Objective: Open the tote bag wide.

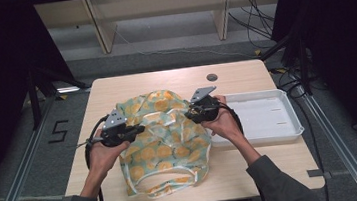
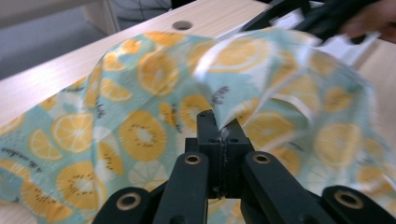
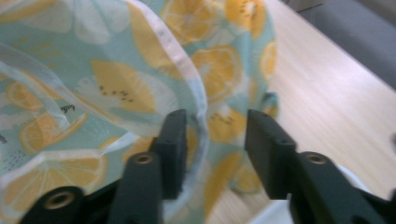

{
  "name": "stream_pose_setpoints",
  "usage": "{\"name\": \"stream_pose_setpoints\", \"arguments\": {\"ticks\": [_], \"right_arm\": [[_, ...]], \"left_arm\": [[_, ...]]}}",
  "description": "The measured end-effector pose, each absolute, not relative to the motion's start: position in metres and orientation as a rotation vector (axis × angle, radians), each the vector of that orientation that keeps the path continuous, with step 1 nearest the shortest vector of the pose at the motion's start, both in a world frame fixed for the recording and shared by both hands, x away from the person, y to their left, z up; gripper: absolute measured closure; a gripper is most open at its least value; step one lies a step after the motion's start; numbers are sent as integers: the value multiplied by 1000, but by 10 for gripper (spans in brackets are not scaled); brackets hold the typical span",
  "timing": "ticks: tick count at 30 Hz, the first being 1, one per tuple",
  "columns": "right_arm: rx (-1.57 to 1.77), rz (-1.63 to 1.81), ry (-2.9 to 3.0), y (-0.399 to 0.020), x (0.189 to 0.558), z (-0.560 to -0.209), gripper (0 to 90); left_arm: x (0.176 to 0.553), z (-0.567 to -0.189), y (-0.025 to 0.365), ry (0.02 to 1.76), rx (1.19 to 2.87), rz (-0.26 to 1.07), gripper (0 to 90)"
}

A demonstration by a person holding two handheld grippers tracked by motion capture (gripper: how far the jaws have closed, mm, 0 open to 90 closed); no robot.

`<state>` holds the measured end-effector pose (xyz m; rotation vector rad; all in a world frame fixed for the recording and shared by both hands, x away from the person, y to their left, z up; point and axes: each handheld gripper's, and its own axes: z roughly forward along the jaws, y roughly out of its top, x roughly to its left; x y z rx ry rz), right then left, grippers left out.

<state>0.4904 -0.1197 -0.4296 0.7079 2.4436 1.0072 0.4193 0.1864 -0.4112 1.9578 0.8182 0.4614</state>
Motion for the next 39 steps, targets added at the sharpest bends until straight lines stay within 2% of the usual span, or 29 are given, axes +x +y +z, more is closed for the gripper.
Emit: {"name": "stream_pose_setpoints", "arguments": {"ticks": [2,3,10,15,20,29,32,36,38,39], "right_arm": [[679,997,2446,-126,477,-416,459],[673,1013,2450,-128,472,-411,435],[458,1115,2488,-131,409,-387,365],[376,1027,2556,-111,398,-409,263],[402,865,2605,-101,411,-447,238],[363,694,2634,-98,425,-475,366],[306,686,2641,-100,433,-479,491],[324,656,2685,-106,438,-484,814],[316,703,2718,-109,439,-483,897],[325,723,2701,-110,439,-480,900]], "left_arm": [[430,-415,188,849,1953,429,895],[432,-416,189,855,1964,431,895],[446,-423,191,892,1966,425,894],[448,-424,193,899,1967,422,892],[448,-424,197,897,1985,429,890],[452,-431,200,925,1977,434,885],[453,-434,201,936,1973,434,885],[455,-437,204,943,1972,427,883],[455,-438,207,932,2007,439,879],[455,-440,205,949,1977,426,875]]}}
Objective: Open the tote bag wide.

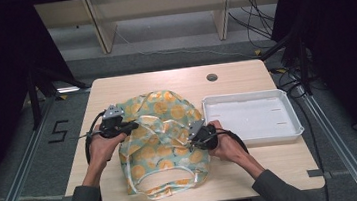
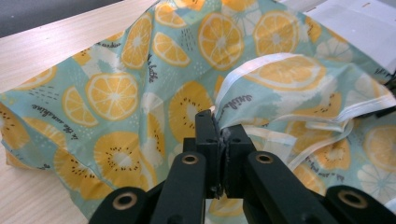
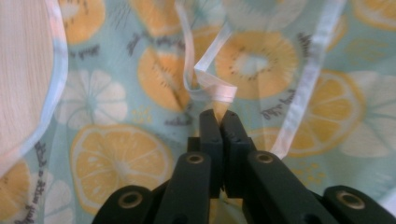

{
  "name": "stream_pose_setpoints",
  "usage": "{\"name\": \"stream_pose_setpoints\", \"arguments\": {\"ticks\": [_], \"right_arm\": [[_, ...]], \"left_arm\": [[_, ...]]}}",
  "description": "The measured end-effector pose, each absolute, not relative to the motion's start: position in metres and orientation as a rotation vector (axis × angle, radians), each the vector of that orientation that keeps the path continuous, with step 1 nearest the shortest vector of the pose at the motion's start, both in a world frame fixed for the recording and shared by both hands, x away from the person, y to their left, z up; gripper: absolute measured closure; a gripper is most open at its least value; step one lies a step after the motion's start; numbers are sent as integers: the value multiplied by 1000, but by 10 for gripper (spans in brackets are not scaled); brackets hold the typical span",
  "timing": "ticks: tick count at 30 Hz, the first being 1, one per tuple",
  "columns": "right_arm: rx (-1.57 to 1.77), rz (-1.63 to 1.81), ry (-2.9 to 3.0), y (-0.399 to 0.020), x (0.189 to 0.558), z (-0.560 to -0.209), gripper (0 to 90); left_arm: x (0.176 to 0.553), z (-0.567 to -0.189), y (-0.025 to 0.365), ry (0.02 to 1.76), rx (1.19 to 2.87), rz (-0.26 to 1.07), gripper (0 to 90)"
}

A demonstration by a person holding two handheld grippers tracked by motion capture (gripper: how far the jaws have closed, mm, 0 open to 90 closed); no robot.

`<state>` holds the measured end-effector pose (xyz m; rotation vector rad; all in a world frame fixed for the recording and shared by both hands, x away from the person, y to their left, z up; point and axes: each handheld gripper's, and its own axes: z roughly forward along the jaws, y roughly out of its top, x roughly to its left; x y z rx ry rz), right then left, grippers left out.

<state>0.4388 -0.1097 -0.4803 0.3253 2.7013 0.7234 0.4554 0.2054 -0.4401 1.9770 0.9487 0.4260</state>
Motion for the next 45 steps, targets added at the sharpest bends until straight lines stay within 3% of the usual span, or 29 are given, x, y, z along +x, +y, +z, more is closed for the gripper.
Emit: {"name": "stream_pose_setpoints", "arguments": {"ticks": [6,8,10,15,19,23,25,27,29,31,38,45], "right_arm": [[344,959,2658,-114,435,-444,900],[373,1069,2651,-116,435,-428,900],[396,1158,2613,-116,437,-414,900],[403,1277,2566,-119,445,-391,900],[403,1328,2530,-119,447,-384,900],[416,1365,2516,-116,449,-378,900],[405,1381,2504,-115,449,-375,900],[390,1399,2494,-114,449,-372,900],[388,1391,2488,-114,450,-369,900],[391,1385,2459,-115,455,-366,900],[448,1268,2391,-113,486,-359,900],[539,1143,2351,-105,526,-364,900]], "left_arm": [[451,-442,206,959,2015,365,802],[447,-439,206,975,2012,374,743],[439,-434,208,991,2006,364,627],[403,-407,212,945,2009,477,382],[378,-405,205,837,2090,552,312],[379,-436,183,816,2253,624,268],[386,-455,171,866,2289,658,295],[392,-459,170,831,2303,681,581],[399,-454,175,794,2282,694,768],[405,-439,185,771,2221,715,877],[439,-390,207,883,1991,762,894],[482,-386,211,930,1954,709,894]]}}
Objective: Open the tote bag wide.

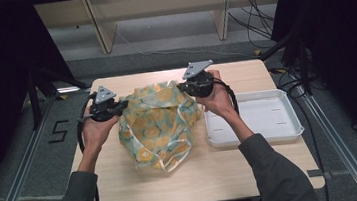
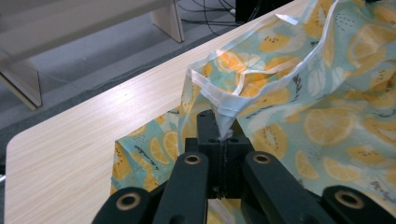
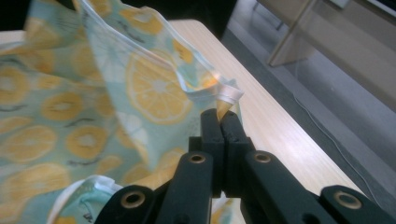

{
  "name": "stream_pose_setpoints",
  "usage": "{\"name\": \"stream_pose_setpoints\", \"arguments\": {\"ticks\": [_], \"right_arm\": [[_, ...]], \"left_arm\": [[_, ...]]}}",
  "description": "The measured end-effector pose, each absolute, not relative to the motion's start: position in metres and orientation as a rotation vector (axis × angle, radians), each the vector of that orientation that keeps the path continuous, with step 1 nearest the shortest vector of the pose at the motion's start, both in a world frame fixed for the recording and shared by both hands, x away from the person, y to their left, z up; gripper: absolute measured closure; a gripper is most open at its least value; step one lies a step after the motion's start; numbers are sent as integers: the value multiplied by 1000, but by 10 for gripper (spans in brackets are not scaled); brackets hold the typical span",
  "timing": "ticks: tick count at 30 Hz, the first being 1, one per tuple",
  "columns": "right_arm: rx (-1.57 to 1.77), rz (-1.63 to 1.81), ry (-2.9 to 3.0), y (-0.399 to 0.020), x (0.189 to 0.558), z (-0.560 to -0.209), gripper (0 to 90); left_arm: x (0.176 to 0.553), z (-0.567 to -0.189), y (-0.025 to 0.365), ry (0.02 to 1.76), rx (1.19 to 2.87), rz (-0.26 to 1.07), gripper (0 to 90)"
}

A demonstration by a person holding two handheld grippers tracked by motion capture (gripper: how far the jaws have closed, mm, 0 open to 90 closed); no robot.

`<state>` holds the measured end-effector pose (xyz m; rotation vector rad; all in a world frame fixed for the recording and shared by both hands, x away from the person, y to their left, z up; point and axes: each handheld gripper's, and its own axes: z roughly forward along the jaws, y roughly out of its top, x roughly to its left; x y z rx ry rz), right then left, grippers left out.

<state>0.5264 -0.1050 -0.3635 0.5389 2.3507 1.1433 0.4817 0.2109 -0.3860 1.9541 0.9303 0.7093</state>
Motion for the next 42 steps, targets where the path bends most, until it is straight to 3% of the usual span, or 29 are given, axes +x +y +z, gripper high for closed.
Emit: {"name": "stream_pose_setpoints", "arguments": {"ticks": [7,8,11,15,20,25,27,32,37,40,42], "right_arm": [[630,992,2368,-96,561,-391,900],[641,953,2376,-94,564,-397,877],[639,755,2400,-87,567,-411,640],[600,866,2371,-86,544,-394,478],[477,1059,2438,-82,502,-378,429],[413,918,2479,-68,490,-405,339],[396,835,2480,-65,493,-414,367],[301,696,2462,-62,506,-422,892],[343,749,2403,-62,522,-403,900],[364,784,2373,-59,533,-392,900],[388,824,2360,-58,541,-385,900]], "left_arm": [[513,-402,207,1002,2017,661,893],[516,-405,204,1028,2018,641,894],[522,-414,198,1071,2014,617,894],[527,-416,194,1085,2000,595,895],[528,-413,193,1104,1978,579,896],[529,-412,195,1107,2009,563,895],[529,-412,195,1107,2005,566,895],[528,-415,197,1113,1970,548,884],[519,-418,200,1072,2011,539,768],[509,-414,201,1053,2017,570,585],[497,-406,201,1000,2082,680,492]]}}
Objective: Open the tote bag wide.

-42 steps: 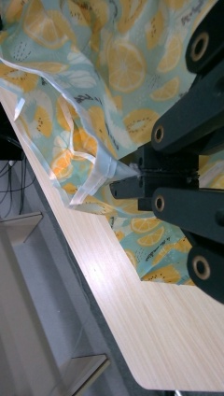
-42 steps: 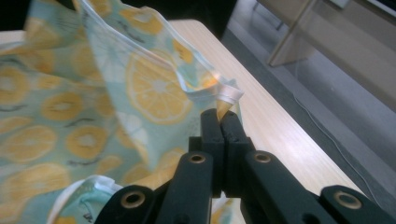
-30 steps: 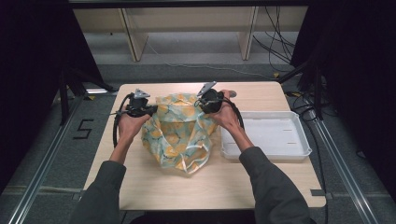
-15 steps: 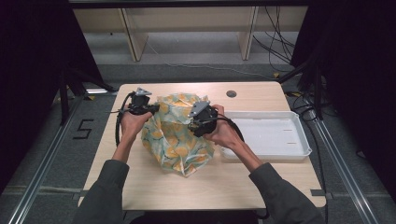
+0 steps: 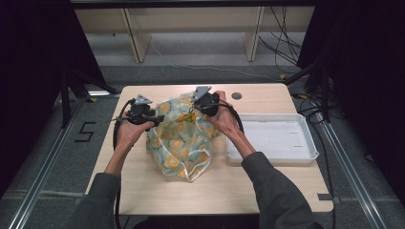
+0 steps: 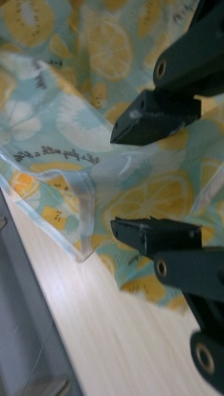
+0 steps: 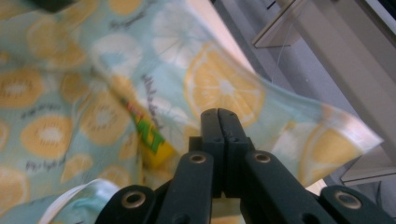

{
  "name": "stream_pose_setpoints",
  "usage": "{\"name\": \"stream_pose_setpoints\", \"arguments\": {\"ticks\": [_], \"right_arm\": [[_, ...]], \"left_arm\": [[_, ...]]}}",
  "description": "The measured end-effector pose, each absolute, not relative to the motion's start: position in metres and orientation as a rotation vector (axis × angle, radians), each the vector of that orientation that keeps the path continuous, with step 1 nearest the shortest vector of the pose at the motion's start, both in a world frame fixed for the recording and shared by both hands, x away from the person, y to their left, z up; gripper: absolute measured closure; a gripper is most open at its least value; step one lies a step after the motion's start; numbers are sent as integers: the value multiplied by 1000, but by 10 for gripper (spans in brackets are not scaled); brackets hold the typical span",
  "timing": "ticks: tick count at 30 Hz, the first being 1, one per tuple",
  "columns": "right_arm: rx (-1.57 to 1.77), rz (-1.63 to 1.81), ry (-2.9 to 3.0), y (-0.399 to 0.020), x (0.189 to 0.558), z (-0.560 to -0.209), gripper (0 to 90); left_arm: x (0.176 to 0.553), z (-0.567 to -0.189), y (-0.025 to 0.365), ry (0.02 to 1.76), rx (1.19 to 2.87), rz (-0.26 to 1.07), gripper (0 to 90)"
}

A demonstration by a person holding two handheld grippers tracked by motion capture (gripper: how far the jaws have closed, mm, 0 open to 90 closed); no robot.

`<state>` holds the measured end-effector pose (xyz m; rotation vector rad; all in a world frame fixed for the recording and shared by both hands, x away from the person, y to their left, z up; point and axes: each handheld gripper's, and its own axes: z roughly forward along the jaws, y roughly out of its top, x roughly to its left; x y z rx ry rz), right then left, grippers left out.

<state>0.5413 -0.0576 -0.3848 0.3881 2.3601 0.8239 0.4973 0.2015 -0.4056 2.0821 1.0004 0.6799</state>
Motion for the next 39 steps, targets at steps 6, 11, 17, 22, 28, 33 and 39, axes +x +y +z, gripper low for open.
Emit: {"name": "stream_pose_setpoints", "arguments": {"ticks": [6,11,17,22,28,33,39], "right_arm": [[453,846,2338,-53,557,-378,900],[526,898,2332,-51,565,-377,900],[538,888,2320,-52,571,-377,900],[554,839,2312,-55,579,-384,900],[608,780,2340,-60,591,-405,900],[633,714,2344,-57,595,-420,900],[683,688,2384,-63,598,-434,900]], "left_arm": [[457,-389,179,903,1996,818,404],[462,-408,151,772,2216,918,417],[498,-440,132,781,2351,1087,533],[514,-434,142,855,2208,1070,879],[534,-420,150,912,2172,984,887],[552,-431,147,1002,2153,882,887],[561,-456,147,1100,2139,741,884]]}}
